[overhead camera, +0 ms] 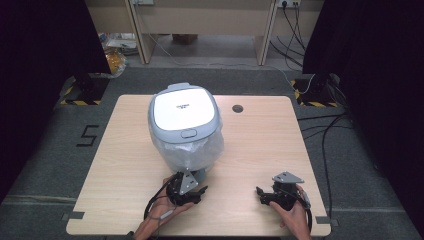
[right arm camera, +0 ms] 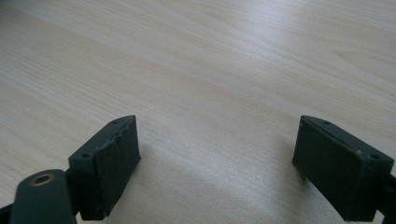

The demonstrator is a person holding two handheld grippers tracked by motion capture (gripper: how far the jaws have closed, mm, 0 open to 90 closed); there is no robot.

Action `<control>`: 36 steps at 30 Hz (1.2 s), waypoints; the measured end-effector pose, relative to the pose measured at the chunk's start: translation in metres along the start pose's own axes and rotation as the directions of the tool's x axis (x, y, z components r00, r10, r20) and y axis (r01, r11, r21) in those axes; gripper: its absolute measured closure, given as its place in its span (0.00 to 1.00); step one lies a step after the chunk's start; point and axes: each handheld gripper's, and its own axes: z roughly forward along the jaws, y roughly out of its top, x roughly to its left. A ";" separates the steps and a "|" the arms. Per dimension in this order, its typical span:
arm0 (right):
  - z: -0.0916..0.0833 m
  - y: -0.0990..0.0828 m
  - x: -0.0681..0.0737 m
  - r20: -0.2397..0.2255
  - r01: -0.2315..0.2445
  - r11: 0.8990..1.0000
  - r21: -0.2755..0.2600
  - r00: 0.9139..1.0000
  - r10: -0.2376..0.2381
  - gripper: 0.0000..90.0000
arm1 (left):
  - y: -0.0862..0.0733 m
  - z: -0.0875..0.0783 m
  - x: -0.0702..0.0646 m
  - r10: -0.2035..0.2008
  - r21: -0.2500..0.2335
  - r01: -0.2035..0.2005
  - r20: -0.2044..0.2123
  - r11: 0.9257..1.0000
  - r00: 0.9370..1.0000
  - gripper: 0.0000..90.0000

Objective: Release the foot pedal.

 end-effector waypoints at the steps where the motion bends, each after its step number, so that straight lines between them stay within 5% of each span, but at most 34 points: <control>1: 0.000 0.000 0.000 0.000 0.000 1.000 0.000 1.000 0.000 0.16 | 0.000 0.000 0.000 -0.001 0.000 0.001 0.000 1.000 1.000 0.38; 15: 0.000 0.000 0.000 0.000 0.000 1.000 0.000 1.000 0.000 0.16 | 0.000 -0.003 0.004 -0.036 -0.012 0.036 0.051 0.999 0.998 0.36; 36: 0.000 0.000 0.000 0.000 0.000 1.000 0.001 1.000 0.000 0.16 | -0.008 -0.034 0.003 -0.064 -0.063 0.066 0.047 0.996 0.997 0.29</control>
